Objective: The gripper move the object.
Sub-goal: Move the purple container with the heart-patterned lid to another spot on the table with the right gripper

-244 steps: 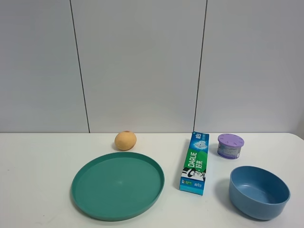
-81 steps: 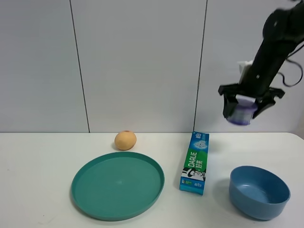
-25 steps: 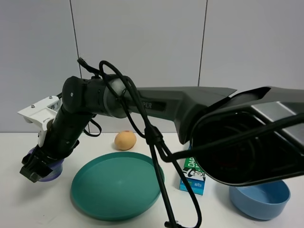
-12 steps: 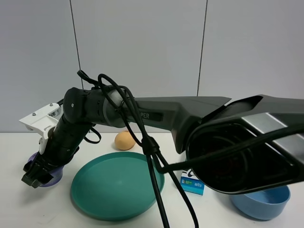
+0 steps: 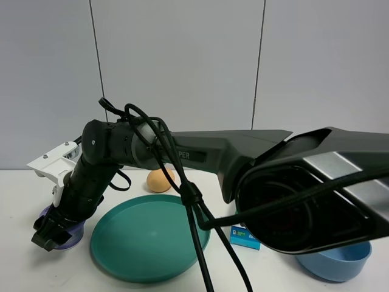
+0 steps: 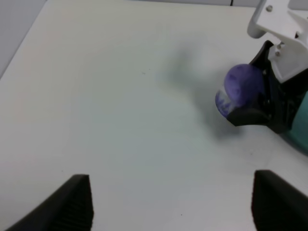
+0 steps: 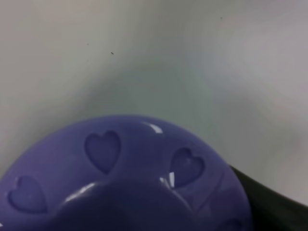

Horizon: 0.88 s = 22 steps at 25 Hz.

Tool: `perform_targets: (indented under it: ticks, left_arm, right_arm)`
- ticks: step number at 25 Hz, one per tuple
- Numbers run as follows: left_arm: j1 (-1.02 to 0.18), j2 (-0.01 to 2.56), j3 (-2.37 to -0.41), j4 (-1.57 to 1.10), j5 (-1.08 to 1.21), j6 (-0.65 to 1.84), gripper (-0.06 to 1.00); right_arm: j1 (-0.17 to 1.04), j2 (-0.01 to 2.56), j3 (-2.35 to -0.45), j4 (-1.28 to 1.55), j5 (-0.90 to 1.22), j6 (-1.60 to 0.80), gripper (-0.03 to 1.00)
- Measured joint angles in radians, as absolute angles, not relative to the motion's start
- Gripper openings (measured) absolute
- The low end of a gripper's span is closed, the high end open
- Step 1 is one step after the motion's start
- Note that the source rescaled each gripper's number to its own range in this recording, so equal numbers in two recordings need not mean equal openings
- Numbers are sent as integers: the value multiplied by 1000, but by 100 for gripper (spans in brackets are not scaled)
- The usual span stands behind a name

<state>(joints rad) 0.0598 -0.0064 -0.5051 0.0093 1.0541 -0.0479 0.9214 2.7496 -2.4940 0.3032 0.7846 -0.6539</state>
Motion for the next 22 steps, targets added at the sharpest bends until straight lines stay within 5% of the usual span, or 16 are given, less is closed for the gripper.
perform_targets:
  ticks: [9, 18, 22]
  left_arm:
    - [60, -6, -505, 9, 1054, -48, 100]
    - [60, -6, -505, 9, 1054, -48, 100]
    - [60, -6, -505, 9, 1054, -48, 100]
  right_arm:
    - [921, 2750, -2494, 303, 784, -654, 0]
    - [921, 2749, -2496, 303, 784, -654, 15]
    - [921, 2729, -2496, 303, 786, -635, 51]
